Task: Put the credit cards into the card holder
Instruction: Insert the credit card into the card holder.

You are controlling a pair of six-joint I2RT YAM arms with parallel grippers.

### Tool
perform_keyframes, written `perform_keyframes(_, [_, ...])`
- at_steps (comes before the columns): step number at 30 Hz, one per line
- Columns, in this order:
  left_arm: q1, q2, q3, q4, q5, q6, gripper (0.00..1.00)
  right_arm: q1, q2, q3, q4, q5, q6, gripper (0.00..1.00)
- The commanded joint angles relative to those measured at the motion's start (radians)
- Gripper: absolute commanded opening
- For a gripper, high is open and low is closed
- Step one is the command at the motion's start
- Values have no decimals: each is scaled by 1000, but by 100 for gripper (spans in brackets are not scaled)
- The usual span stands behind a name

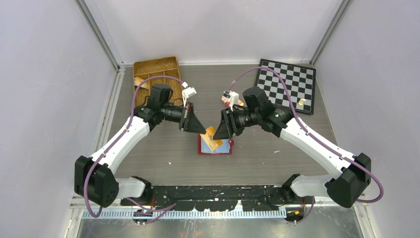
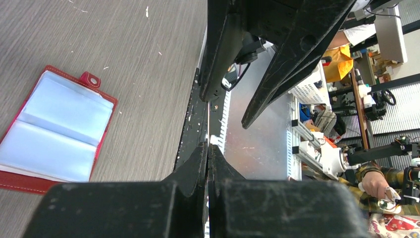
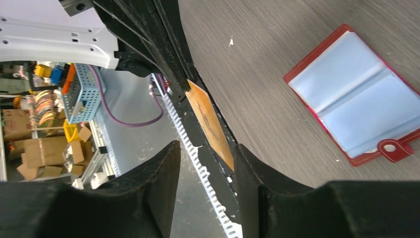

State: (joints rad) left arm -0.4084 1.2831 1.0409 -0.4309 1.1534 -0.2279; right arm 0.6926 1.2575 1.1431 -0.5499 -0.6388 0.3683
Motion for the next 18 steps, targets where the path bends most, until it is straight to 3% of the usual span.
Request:
perform_keyframes(1, [-11, -8, 3, 33, 34, -18, 0, 6, 7, -2, 68, -87, 36, 43])
perform_keyframes(11, [-18, -22, -17, 114, 33, -76, 0, 13, 15, -28, 86, -101, 57, 22])
perform_keyframes(15, [-19, -21, -24, 131, 41, -88, 0, 13, 6, -48, 101, -98, 62, 21])
perform_keyframes(18, [-19, -22, -25, 135, 54, -91, 0, 14, 6, -62, 105, -88, 64, 27])
